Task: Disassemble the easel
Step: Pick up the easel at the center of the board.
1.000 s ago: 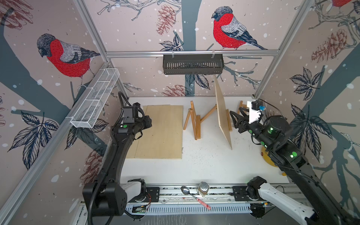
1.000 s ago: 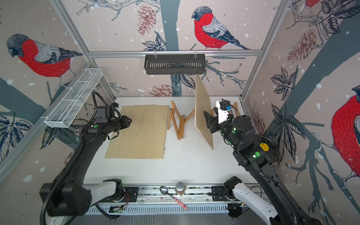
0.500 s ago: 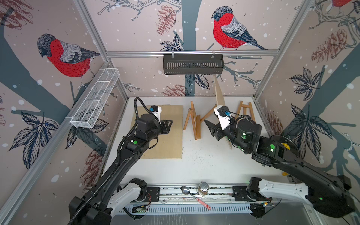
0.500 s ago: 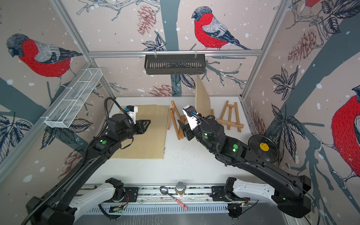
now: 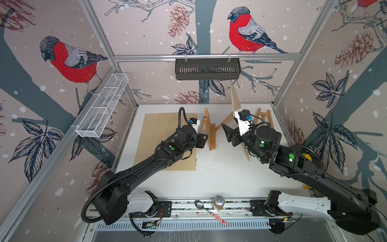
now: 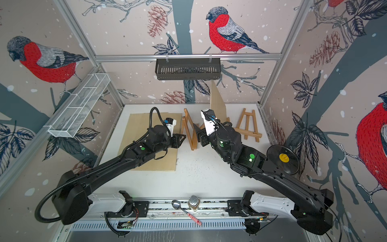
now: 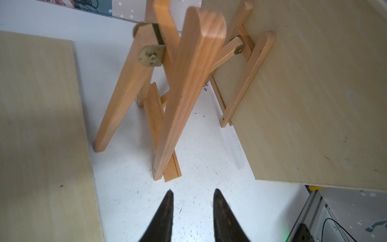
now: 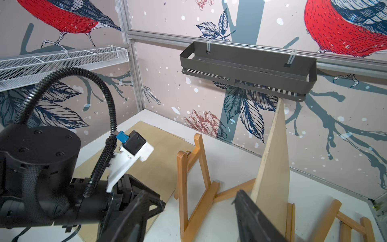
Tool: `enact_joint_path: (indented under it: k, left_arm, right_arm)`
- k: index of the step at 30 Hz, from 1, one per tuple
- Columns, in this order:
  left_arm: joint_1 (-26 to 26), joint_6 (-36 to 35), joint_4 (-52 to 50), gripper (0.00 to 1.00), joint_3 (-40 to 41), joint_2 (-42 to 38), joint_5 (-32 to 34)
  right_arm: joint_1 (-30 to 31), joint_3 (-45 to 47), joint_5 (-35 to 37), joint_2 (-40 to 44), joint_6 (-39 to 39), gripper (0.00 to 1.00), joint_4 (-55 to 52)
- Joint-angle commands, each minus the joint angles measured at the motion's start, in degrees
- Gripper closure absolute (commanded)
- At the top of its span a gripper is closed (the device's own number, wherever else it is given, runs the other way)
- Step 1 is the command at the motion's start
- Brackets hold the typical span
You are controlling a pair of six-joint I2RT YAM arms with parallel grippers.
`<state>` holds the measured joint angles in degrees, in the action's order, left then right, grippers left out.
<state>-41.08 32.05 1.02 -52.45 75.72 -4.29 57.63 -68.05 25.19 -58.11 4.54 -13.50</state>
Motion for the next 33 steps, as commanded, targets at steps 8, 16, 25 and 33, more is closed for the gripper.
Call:
enact_joint_path:
  k: [8,16,25,33]
  left_arm:
    - [-1.0,1.2,5.1,0.63,-4.4,7.6,8.5]
    - [-1.0,1.2,7.6,0.65,-5.8,11.7,9.0]
    - [-1.0,1.1,9.3,0.67,-7.5,15.2,10.0]
    - [-1.1,0.4,6.9,0.77,-10.1,18.1,10.5]
  right_arm:
    - [-4.0,1.0,-5.6,0.9,-0.2,0.34,3.0]
    - [-7.2,2.2,-8.5,1.7,-0.1,0.34,3.7]
    - [-9.6,2.9,-11.1,1.4,-0.3,0.33,3.9]
    - [-11.5,3.3,-12.7,1.3,-0.4,0.33,4.0]
